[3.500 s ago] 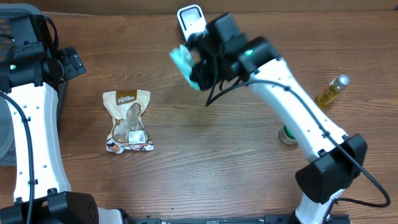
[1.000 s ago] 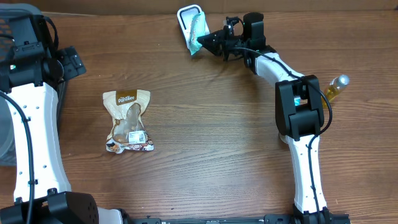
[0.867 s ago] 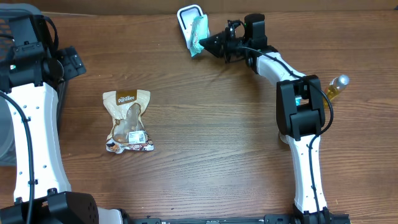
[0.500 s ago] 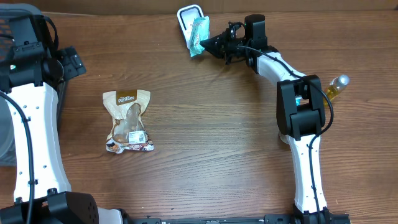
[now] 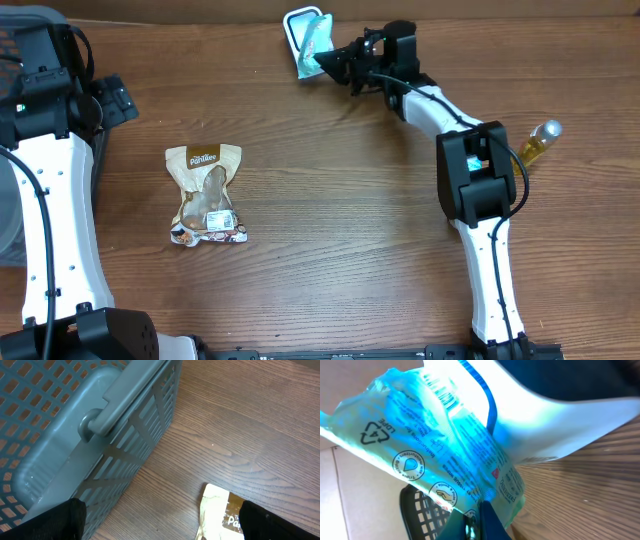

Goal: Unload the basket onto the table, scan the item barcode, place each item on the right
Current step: 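Hold the wet-wipe pack barcode against the white scanner, then carry the wet-wipe pack right and lower it near the tissue pack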

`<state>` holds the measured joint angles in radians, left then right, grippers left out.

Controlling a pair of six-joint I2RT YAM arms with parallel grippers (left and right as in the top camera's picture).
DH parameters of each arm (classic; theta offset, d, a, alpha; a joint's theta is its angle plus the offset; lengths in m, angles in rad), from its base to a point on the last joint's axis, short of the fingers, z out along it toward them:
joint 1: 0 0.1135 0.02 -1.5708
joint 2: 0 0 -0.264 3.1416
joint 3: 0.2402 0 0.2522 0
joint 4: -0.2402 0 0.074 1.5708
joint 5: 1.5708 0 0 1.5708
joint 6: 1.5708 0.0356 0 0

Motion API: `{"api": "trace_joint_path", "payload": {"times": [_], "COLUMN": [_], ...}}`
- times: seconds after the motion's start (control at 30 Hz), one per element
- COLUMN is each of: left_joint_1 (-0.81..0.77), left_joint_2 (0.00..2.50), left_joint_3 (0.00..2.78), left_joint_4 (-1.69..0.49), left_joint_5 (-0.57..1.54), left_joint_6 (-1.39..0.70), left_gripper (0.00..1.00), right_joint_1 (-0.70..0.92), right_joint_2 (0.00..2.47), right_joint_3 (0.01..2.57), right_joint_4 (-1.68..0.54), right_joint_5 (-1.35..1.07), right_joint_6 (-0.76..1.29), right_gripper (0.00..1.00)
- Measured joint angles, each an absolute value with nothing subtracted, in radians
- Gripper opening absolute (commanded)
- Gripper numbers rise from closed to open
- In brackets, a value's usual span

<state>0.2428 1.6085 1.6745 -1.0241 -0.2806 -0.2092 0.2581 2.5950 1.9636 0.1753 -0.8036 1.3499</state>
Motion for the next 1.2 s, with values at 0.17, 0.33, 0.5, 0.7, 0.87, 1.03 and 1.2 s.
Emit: {"api": "trace_joint_path", "payload": {"times": [0.17, 0.33, 0.5, 0.7, 0.87, 1.03, 1.2], "left_joint_1": [0.243, 0.243, 0.243, 0.243, 0.243, 0.243, 0.243], "left_joint_2": [1.608, 1.608, 1.608, 1.608, 1.608, 1.608, 1.608], "left_joint_3": [1.674, 1.674, 1.674, 1.674, 1.674, 1.674, 1.674], "left_joint_4": [-1.024, -1.024, -1.024, -1.024, -1.024, -1.024, -1.024], "left_joint_5": [-0.281, -0.281, -0.281, -0.281, -0.281, -0.281, -0.281], "left_joint_6": [-0.209, -0.209, -0.209, -0.209, -0.209, -0.209, -0.209], "left_gripper": [1.00, 1.00, 1.00, 1.00, 0.99, 0.99, 1.00], "right_joint_1": [0.294, 0.286, 0.268, 0.268, 0.263, 0.260, 0.255], "right_joint_2": [2.595, 2.595, 2.595, 2.595, 2.595, 2.555, 2.411], "right_joint_3": [1.964, 1.964, 1.964, 1.964, 1.964, 1.964, 1.963], "right_joint_4": [0.188, 0.241, 0.221, 0.185, 0.197, 0.095, -0.176], "right_joint_5": [-0.772, -0.771, -0.778, -0.786, -0.812, -0.810, -0.794], "right_joint_6": [1.349, 1.351, 1.350, 1.349, 1.324, 1.218, 1.015], "right_gripper": [0.04, 0.04, 0.04, 0.04, 0.04, 0.04, 0.04]}}
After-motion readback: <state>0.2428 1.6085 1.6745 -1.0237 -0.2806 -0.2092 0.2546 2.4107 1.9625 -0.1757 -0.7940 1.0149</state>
